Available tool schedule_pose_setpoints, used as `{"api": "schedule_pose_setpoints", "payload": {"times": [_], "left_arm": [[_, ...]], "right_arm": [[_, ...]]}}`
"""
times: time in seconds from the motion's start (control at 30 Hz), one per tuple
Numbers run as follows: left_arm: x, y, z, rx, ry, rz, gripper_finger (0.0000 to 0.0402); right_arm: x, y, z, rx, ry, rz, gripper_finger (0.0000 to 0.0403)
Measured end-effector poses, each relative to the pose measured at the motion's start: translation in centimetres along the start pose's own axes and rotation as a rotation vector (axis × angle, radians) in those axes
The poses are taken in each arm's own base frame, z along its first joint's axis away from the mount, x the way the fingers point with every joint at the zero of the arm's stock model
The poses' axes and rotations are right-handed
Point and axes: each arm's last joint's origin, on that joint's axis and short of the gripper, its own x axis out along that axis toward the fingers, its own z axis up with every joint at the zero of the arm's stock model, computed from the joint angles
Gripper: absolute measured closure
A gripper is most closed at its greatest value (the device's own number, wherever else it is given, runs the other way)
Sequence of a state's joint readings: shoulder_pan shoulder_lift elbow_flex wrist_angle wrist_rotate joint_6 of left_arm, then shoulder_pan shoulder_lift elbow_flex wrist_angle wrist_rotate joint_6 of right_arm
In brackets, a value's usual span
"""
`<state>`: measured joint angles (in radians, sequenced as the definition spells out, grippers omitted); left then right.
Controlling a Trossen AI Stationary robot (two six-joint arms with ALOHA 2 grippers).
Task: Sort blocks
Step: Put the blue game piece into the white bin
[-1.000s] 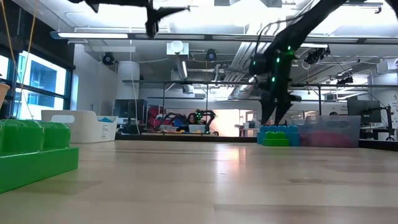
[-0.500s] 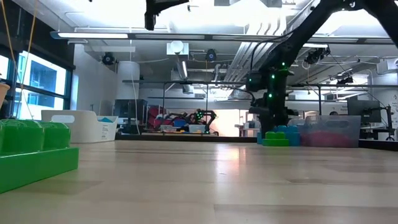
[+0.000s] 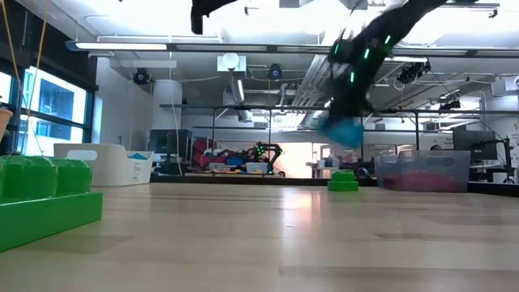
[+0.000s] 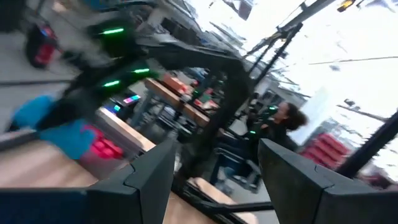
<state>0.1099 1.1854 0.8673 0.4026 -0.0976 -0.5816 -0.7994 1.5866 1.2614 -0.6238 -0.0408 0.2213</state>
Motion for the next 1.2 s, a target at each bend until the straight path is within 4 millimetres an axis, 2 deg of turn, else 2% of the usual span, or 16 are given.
{"api": "schedule_pose_setpoints", "payload": {"times": [0.1, 0.23, 0.33, 0.4, 0.53, 0.73, 1.0, 1.2], "left_arm": [[0.5, 0.7, 0.3, 0.014, -0.016, 0.039, 0.0184], [2.2, 1.2, 0.6, 0.043, 0.011, 0.024, 0.0184], [4.2, 1.4, 0.5, 0.089, 0.077, -0.014, 0.0181], [5.4, 1.6, 0.7, 0.122, 0.141, -0.027, 0.0175], [6.7, 1.8, 2.0, 0.19, 0.224, 0.027, 0.0153], [7.1, 0.8, 3.8, 0.354, 0.187, -0.005, 0.0129], [7.4, 0.2, 3.1, 0.399, 0.205, -0.079, 0.0128], [7.8, -0.5, 2.7, 0.343, 0.198, -0.189, 0.0128]], "right_arm": [[-5.1, 1.8, 1.0, 0.048, -0.211, 0.169, 0.039], [-10.9, 5.0, 1.5, 0.073, -0.469, 0.415, 0.0388], [-13.9, 7.3, 1.1, 0.065, -0.577, 0.559, 0.0381], [-15.0, 8.6, 0.5, 0.054, -0.597, 0.626, 0.0381], [-16.2, 10.6, -0.7, 0.026, -0.589, 0.703, 0.0382], [-16.7, 13.0, -2.2, -0.046, -0.591, 0.73, 0.0382], [-17.6, 14.6, -2.9, -0.112, -0.663, 0.748, 0.0382], [-18.0, 15.1, -3.2, -0.183, -0.704, 0.753, 0.0382]]}}
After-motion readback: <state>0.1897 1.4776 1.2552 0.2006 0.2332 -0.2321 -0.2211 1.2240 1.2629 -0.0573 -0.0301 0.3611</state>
